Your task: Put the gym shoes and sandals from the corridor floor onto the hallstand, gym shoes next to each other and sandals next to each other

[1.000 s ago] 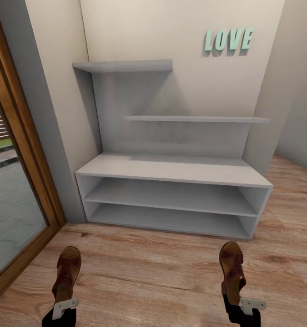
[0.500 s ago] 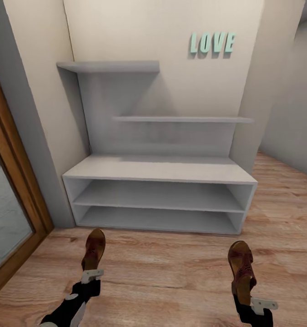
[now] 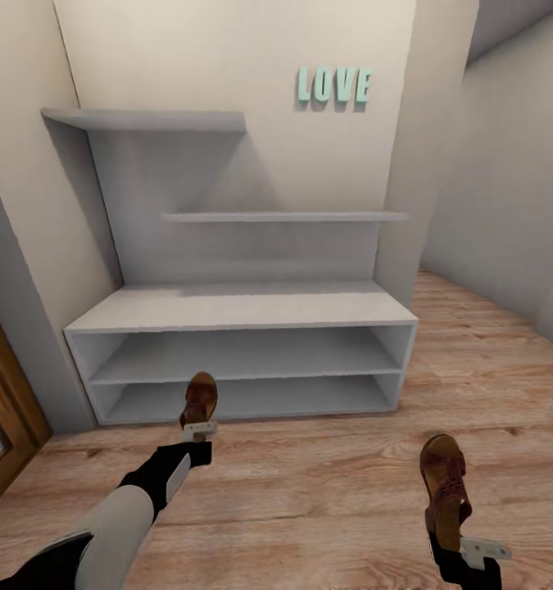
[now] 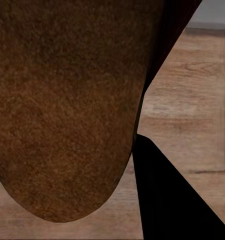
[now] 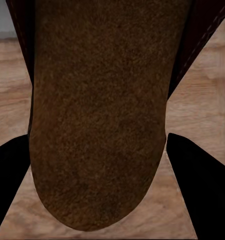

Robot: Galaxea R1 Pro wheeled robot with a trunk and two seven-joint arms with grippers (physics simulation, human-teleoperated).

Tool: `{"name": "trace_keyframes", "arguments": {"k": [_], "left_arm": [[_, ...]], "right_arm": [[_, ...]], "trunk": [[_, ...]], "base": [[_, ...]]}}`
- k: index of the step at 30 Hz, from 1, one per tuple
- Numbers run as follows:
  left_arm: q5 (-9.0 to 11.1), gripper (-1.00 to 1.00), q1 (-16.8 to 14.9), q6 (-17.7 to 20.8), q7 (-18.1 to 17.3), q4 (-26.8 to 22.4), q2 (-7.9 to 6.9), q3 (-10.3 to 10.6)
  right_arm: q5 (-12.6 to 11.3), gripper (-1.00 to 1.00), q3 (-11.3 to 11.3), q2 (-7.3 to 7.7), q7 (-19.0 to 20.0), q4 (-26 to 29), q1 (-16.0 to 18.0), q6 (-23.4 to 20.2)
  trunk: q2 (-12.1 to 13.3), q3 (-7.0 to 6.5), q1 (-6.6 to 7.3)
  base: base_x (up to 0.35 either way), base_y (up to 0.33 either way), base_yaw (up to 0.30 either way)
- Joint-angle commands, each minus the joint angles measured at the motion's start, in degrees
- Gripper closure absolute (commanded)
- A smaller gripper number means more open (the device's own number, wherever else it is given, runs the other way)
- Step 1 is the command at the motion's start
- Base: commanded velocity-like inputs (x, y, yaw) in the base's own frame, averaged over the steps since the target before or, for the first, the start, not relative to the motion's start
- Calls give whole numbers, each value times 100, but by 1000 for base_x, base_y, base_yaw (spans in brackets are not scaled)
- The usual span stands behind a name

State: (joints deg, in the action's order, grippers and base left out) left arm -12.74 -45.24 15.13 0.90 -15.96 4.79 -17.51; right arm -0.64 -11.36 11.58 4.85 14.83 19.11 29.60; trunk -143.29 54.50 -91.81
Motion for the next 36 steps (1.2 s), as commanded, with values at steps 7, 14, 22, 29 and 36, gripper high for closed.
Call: {"name": "trace_keyframes", "arguments": {"k": [7,14,22,29,36], "left_arm": [[-94,100,-104,191,195,-21,-41,-30],[-72,100,-62,191,288,-21,-120,-80],[-76,100,-111,222,296,-21,-128,-90],[-86,100,-205,311,295,-84,-133,-82],[-72,100,-161,592,268,-549,-122,-25]], "right_arm": [[-85,100,-33,2,51,-6,6,11],[-86,100,-18,-42,81,10,5,0],[-86,100,-23,-42,86,18,8,2],[-86,100,-31,-31,86,27,5,2],[-86,100,-32,-17,86,28,7,2]], "trunk": [[-2,-10,1],[-2,-11,1],[-2,-2,1],[-2,46,1],[-3,127,-2]], "base": [[21,0,-284],[44,0,-17],[1,0,-1],[0,0,0],[0,0,0]]}}
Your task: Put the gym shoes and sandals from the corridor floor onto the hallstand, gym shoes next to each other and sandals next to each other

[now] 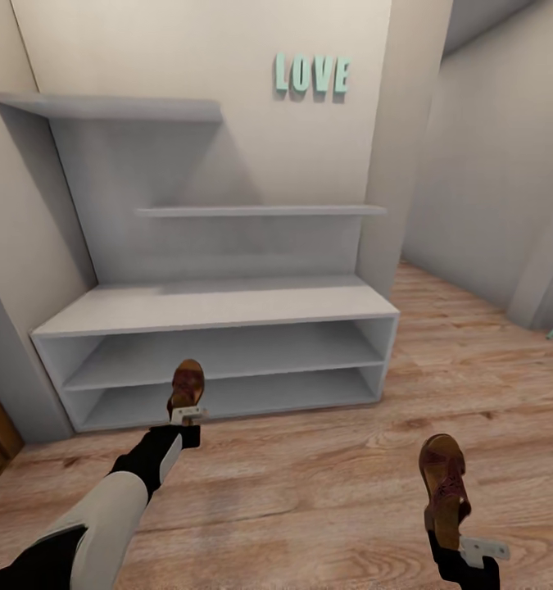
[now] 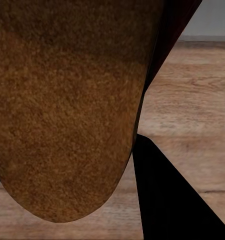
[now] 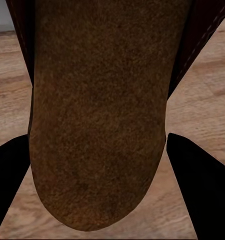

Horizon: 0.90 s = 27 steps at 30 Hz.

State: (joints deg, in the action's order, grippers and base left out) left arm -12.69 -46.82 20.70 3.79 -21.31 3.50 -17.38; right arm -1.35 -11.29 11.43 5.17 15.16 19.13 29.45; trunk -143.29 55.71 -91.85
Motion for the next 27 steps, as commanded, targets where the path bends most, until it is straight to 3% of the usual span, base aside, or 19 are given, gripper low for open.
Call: {"name": "trace_keyframes", "arguments": {"k": [1,8,10,20,27], "left_arm": [[-76,100,-2,49,-23,-42,5,-38],[-97,100,-29,118,-27,-94,-3,-46],[-101,100,-52,304,-13,-117,-6,-48],[-86,100,7,427,-15,-306,-52,-21],[-68,100,7,434,-25,-312,-61,-45]], "right_arm": [[-15,100,-40,-1,54,-4,4,17],[-16,100,-40,5,47,-4,4,17],[-12,100,-34,10,47,-6,7,23],[3,100,-29,17,45,-24,4,24],[3,100,-23,10,43,-30,3,26]], "trunk": [[-4,37,-1],[-14,230,-19],[-16,276,-24],[-16,276,-24],[-16,276,-24]], "base": [[0,0,0],[0,0,0],[0,0,0],[12,0,0],[263,0,0]]}}
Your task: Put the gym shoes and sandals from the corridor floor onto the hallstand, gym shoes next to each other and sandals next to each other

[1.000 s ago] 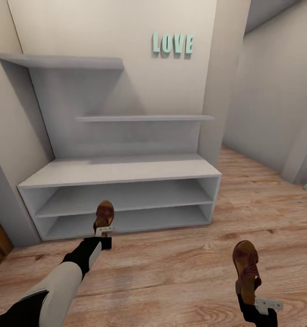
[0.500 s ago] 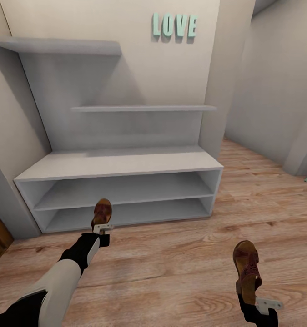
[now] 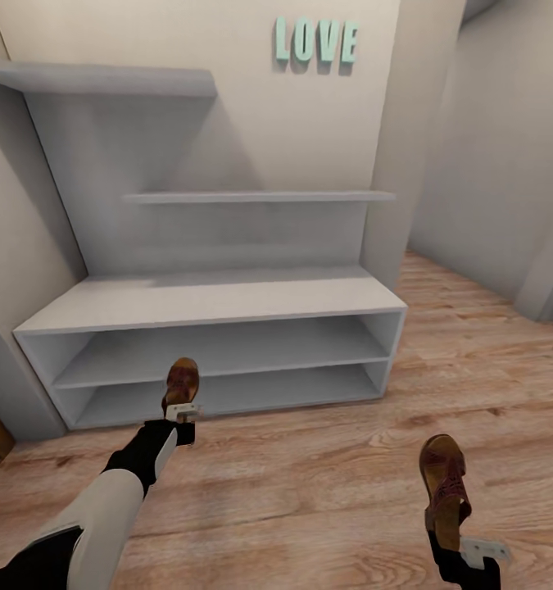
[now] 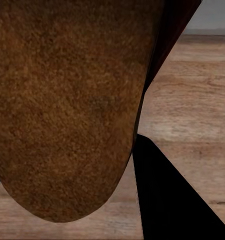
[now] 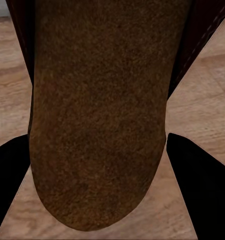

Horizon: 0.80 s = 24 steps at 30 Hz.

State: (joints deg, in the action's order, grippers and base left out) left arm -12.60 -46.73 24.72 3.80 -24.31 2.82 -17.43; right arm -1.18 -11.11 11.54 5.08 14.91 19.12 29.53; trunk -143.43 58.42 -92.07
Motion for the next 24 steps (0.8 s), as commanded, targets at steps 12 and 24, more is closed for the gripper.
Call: {"name": "trace_keyframes", "arguments": {"k": [12,24], "left_arm": [[-76,100,-5,33,-28,-35,-1,-47],[-70,100,-4,24,-28,-90,1,-44]], "right_arm": [[-14,100,-40,-3,48,-14,5,18],[-14,100,-40,-3,46,-15,5,18]], "trunk": [[-2,5,-2],[-2,5,-2]], "base": [[326,61,0],[334,4,0]]}}
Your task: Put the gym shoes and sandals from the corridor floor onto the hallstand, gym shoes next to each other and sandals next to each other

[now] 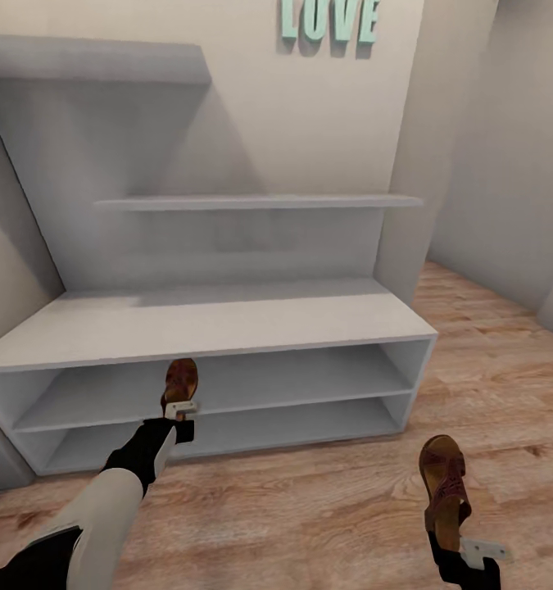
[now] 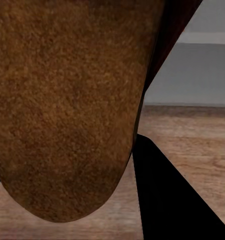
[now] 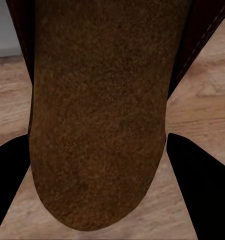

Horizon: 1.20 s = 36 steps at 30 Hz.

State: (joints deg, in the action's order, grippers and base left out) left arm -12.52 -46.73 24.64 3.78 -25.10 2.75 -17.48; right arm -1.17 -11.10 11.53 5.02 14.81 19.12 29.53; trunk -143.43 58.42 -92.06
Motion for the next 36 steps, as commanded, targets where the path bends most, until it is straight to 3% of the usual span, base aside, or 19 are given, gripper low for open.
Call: {"name": "trace_keyframes", "arguments": {"k": [1,36], "left_arm": [[-81,100,-3,32,-26,-12,7,-38],[-105,100,-4,32,13,-13,-18,-80]], "right_arm": [[-15,100,-41,-1,52,-5,4,18],[-8,100,-41,-10,52,-11,4,18]], "trunk": [[-2,5,-2],[-2,5,-2]], "base": [[335,0,0],[150,14,0]]}}
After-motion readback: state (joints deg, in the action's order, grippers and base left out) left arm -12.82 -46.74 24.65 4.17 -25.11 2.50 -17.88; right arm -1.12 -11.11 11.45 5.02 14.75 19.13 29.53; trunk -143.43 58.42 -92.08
